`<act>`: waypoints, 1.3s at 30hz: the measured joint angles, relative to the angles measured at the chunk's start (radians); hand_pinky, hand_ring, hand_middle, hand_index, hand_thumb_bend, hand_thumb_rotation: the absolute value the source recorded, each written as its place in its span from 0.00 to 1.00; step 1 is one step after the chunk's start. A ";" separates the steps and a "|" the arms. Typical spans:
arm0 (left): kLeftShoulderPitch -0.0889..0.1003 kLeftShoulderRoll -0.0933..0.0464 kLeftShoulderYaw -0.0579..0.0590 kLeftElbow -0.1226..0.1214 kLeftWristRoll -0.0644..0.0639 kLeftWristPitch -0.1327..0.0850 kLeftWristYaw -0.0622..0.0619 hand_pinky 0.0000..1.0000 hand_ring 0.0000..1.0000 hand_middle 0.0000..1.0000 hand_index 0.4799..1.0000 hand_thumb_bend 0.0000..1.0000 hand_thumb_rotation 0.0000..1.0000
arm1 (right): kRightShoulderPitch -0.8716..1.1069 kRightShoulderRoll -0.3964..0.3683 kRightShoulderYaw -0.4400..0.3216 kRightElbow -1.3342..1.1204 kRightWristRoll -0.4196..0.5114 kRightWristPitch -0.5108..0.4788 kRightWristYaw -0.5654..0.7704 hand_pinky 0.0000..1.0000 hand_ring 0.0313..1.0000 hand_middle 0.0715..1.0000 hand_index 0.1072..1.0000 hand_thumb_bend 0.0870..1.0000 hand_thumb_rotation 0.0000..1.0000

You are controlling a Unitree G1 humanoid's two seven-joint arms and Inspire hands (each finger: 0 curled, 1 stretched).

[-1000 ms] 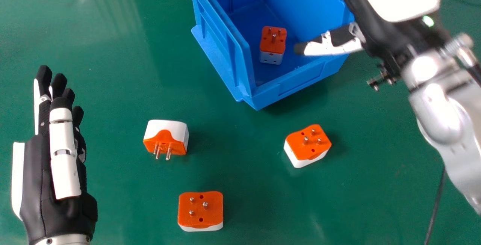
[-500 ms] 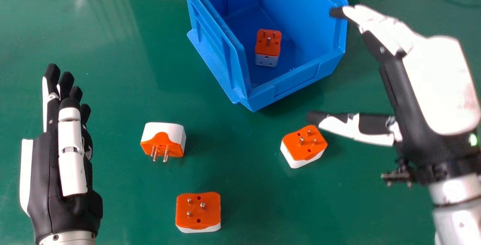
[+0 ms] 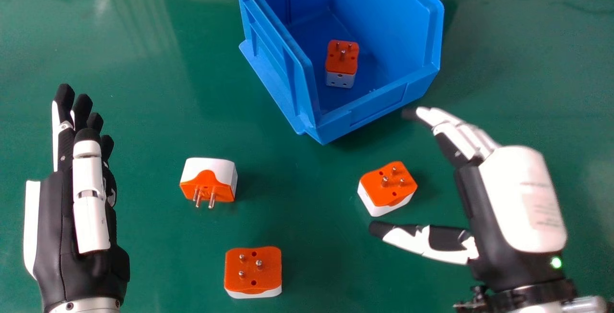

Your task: Pick all objects and put in blue box

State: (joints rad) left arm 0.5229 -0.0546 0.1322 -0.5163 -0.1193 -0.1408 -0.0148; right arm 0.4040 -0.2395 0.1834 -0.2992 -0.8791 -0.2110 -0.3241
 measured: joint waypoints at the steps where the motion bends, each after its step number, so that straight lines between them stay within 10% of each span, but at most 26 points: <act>1: -0.001 0.000 0.001 0.000 0.000 0.000 0.001 1.00 1.00 1.00 1.00 0.00 1.00 | -0.005 0.006 0.009 0.020 -0.004 0.006 -0.006 0.67 0.79 0.84 0.80 0.72 0.36; 30: -0.022 0.016 0.023 -0.004 -0.002 0.023 0.002 1.00 1.00 1.00 1.00 0.00 1.00 | -0.370 0.067 0.137 0.460 -0.053 0.360 0.025 0.81 0.91 0.96 0.93 0.78 0.57; 39: -0.013 0.014 0.032 -0.012 -0.022 0.029 0.002 1.00 1.00 1.00 1.00 0.00 1.00 | -0.413 0.075 0.134 0.452 0.008 0.423 0.059 0.82 0.92 0.97 0.93 0.77 0.54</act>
State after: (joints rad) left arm 0.5097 -0.0403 0.1637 -0.5285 -0.1414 -0.1120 -0.0132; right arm -0.0091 -0.1647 0.3172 0.1527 -0.8707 0.2123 -0.2654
